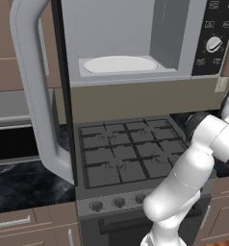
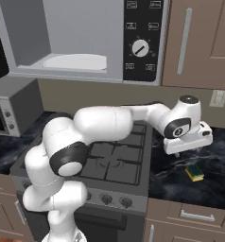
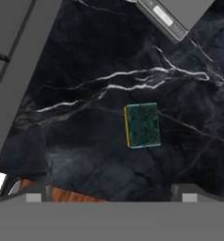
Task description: Place the sponge inside the microwave to prepare for sanitizing.
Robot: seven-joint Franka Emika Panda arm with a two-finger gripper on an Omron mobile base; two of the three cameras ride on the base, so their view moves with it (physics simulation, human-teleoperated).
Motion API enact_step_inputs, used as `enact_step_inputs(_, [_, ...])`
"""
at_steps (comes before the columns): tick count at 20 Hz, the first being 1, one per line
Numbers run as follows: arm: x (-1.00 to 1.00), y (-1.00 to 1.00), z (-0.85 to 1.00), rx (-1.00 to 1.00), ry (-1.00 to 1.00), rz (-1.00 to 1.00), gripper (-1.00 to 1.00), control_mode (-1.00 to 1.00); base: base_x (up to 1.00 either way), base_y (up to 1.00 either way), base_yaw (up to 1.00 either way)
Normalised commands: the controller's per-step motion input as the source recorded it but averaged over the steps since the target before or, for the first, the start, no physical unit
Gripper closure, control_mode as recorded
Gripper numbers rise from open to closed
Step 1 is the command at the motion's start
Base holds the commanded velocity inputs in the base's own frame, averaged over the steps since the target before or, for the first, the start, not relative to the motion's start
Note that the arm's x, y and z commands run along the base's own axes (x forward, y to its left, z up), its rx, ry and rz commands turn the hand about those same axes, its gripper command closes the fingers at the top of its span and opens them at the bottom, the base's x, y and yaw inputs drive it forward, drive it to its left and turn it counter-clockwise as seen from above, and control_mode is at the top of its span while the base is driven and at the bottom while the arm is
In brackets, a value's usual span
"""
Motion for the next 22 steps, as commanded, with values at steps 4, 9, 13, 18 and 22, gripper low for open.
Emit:
enact_step_inputs(4, [0.04,-0.08,-0.16,0.0,-0.04,0.0,-1.0,-1.0,0.0,0.0,0.0])
enact_step_inputs(9, [0.0,-0.14,-0.12,0.01,0.0,0.0,-1.0,-1.0,0.0,0.0,0.0])
enact_step_inputs(13, [0.03,-0.19,-0.25,0.0,0.0,0.0,-1.0,-1.0,0.0,0.0,0.0])
enact_step_inputs(18, [0.24,-0.11,-0.26,0.0,0.01,0.0,-1.0,-1.0,0.0,0.0,0.0])
enact_step_inputs(22, [0.19,-0.15,-0.25,0.0,0.0,0.0,-1.0,-1.0,0.0,0.0,0.0])
